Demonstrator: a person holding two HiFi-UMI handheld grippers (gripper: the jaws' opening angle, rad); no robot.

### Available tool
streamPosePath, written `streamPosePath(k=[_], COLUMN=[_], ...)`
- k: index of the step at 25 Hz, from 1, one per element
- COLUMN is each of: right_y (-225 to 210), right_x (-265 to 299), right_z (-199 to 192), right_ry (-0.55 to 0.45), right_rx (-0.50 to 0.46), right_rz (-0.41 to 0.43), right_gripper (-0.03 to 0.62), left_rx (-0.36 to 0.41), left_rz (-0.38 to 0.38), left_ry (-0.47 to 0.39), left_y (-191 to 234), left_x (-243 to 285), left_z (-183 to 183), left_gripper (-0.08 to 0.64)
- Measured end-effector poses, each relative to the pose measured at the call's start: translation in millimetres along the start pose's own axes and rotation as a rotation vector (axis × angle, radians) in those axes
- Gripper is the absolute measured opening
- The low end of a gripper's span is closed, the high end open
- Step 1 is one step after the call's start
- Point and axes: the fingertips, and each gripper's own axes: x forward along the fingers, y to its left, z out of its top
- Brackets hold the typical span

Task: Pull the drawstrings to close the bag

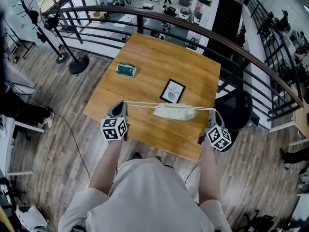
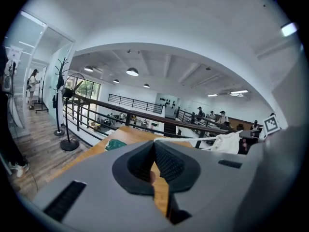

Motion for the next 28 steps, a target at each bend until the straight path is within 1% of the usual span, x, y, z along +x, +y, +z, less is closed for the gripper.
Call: streamPosePath(k=[1,3,5,8,12,22,28], right_y=[2.4,10.5,19.8,27.4,29.1,40.7,49.4], right_x=[1.3,2.9,2.2,-3.4,-9.1,-21.7,-29.6], right_z=[-1.2,-3.1,-4.5,-4.1,-3.5,-3.4,-5.5], right_ry=[0.001,0.007,0.019,0.026,0.028,0.031,0.041], right_rx=[0.001,-0.022,-0.078,-0.159,-0.218,-0.283,-0.392], right_rz=[-0.005,-0.006,-0.001,0.001,-0.006,-0.021,-0.028], right_gripper=[0.008,0.008,0.008,0.008,0.008,0.008,0.009], left_rx=[0.002,0.044,0.085,0.126,0.134,0.144,0.215], left_rz=[0.005,0.022,0.024,0.005,-0.012,-0.056,-0.079], left_ry=[-0.003,-0.021,-0.044,-0.063,-0.076,-0.088,-0.098], left_y=[2.4,5.6,7.2,4.8,-1.2,-6.1,-11.0], left_x=[0.5,-0.1,-1.4,-3.1,-3.6,-6.1,-6.7], left_z=[1.0,7.6,18.2,30.9,38.7,43.2,47.5], left_gripper=[-0.006,-0.006,-0.006,-0.006,-0.006,-0.006,-0.006])
